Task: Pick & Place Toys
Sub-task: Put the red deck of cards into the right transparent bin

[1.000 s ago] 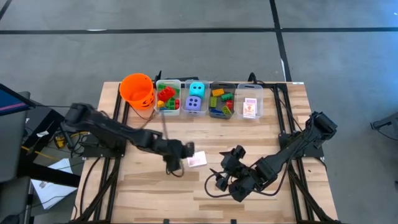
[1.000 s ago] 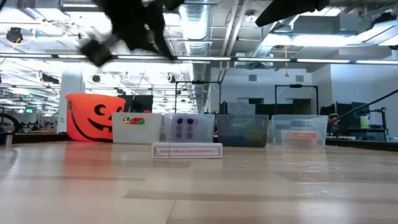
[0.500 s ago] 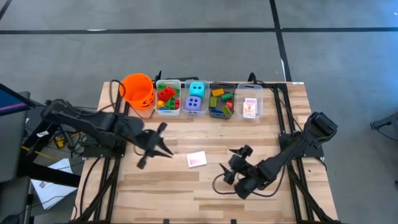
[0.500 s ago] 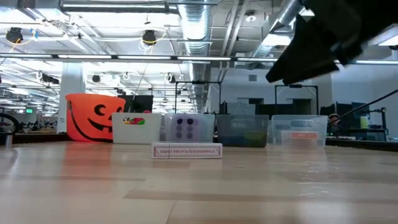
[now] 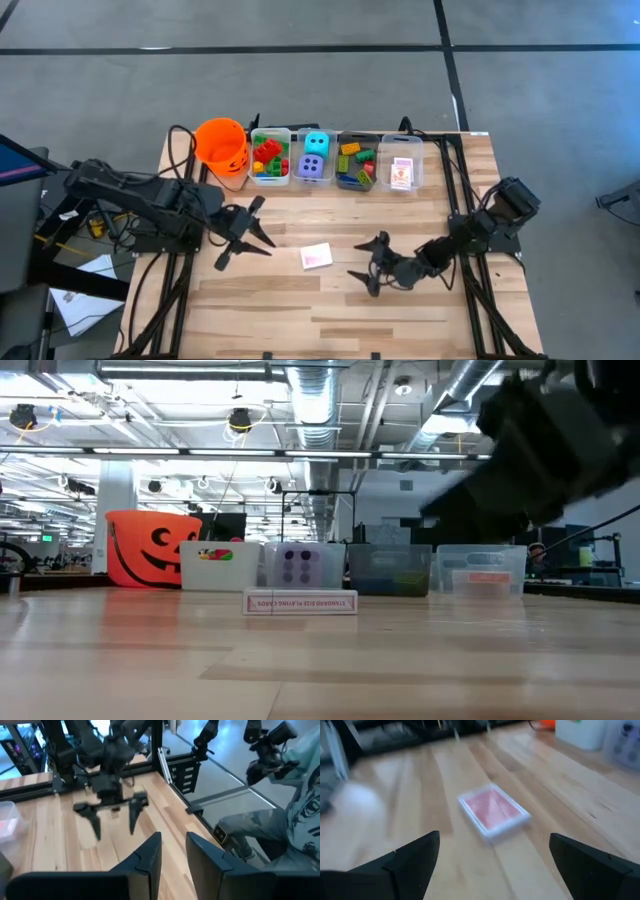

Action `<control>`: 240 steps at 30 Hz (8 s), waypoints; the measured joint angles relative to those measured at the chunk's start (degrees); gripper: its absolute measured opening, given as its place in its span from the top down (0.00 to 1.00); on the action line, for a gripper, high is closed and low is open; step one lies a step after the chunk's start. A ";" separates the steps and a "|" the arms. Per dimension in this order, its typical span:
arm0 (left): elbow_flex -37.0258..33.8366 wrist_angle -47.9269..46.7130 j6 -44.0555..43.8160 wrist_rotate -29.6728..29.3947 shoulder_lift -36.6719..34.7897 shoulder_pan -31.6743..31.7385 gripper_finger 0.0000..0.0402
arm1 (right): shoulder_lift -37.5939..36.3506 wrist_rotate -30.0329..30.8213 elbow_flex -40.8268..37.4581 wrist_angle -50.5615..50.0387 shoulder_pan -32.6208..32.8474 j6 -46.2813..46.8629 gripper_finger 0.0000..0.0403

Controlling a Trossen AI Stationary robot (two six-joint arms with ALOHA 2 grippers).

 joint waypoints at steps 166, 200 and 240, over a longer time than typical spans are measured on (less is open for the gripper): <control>0.02 10.35 -16.31 -11.37 16.45 0.44 0.80 | 27.98 -44.85 24.56 5.45 -21.80 -31.57 0.01; 0.02 10.35 -16.31 -11.15 16.45 0.46 0.80 | 27.61 -47.63 32.83 -10.36 -21.69 -32.90 0.01; -0.16 -4.20 -12.34 -14.19 -1.41 -0.22 0.80 | 16.10 -44.00 33.22 -27.07 -25.69 -25.31 0.24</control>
